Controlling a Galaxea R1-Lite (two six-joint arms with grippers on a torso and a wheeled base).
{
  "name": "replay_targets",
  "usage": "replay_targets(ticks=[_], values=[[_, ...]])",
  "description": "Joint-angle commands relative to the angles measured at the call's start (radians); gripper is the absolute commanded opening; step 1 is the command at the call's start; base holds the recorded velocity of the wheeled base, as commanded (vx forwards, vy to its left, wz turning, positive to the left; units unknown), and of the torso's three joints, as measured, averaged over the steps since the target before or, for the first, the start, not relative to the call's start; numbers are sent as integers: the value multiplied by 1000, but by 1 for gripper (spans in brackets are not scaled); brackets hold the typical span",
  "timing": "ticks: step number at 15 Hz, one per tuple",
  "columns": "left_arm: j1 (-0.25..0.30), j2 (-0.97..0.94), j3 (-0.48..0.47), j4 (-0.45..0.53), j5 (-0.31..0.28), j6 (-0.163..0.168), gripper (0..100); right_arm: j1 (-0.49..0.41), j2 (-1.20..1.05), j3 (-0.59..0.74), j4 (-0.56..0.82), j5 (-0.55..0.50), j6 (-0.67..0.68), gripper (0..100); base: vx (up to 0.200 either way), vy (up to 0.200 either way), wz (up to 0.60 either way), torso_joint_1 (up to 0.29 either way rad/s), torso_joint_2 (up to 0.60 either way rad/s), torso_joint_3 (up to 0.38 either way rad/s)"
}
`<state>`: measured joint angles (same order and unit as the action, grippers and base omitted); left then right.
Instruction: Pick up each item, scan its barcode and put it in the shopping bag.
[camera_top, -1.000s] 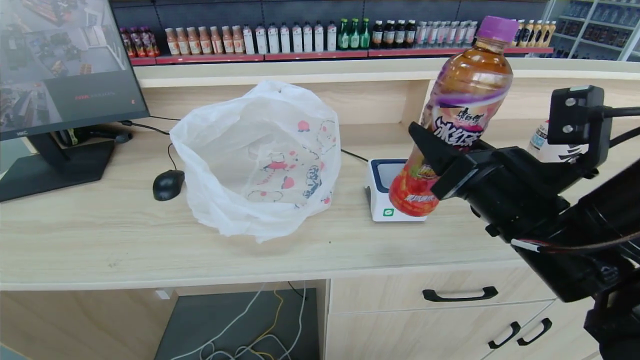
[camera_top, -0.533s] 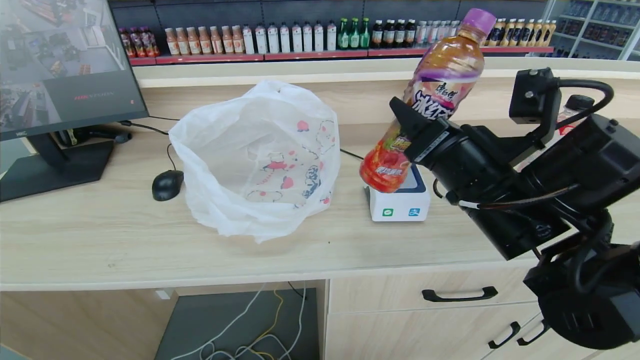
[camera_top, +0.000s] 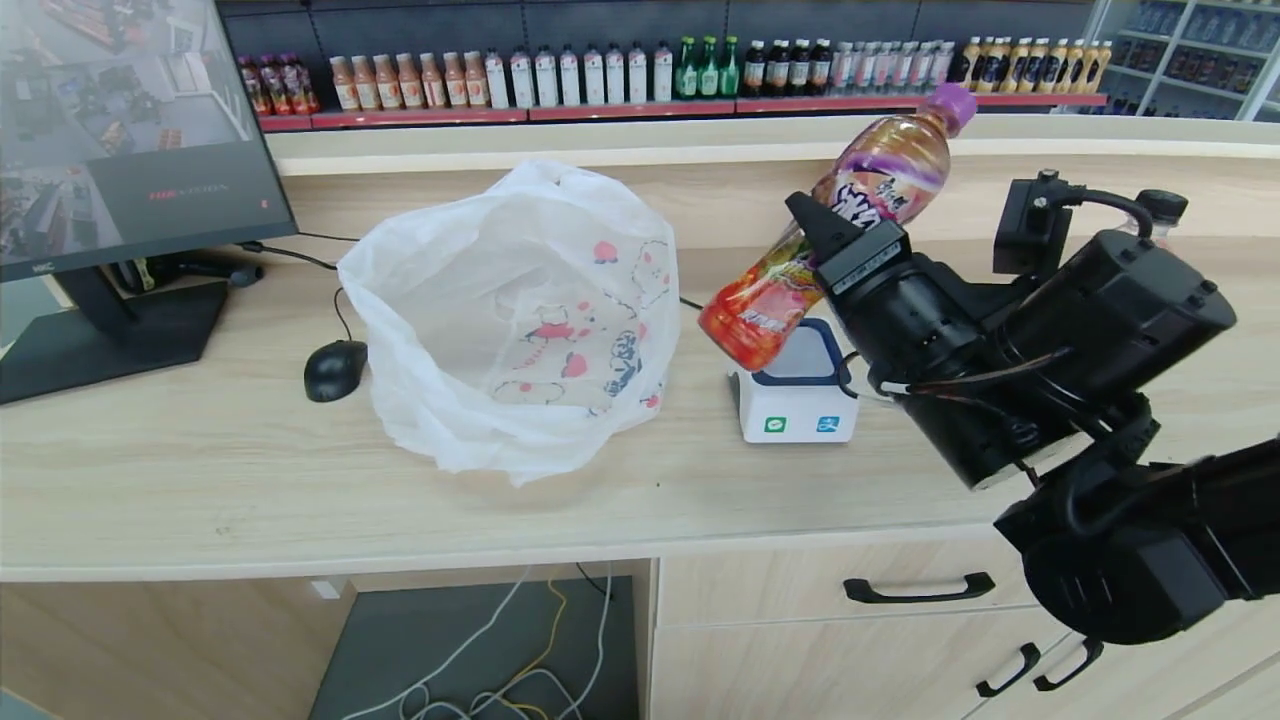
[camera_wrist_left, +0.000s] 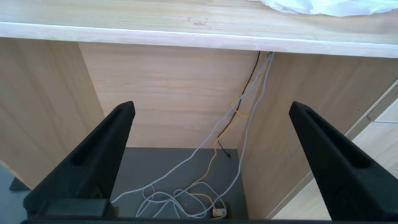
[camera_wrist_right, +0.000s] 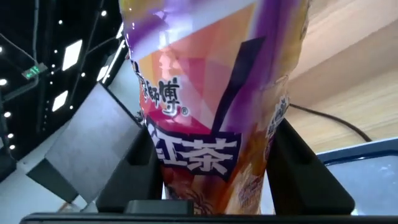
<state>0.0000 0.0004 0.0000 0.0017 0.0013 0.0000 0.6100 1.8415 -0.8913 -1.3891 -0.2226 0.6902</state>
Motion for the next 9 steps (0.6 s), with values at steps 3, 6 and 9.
replay_targets(ticks=[3, 6, 9], values=[[0, 0, 0, 0, 0, -2, 100, -73, 35, -8, -1, -4, 114, 0, 0, 0, 0, 0, 0, 0], [0, 0, 0, 0, 0, 0, 100, -95, 61, -12, 2, -20, 169, 0, 0, 0, 0, 0, 0, 0], [-2, 0, 0, 0, 0, 0, 100, -92, 79, -34, 2, -37, 227, 0, 0, 0, 0, 0, 0, 0]])
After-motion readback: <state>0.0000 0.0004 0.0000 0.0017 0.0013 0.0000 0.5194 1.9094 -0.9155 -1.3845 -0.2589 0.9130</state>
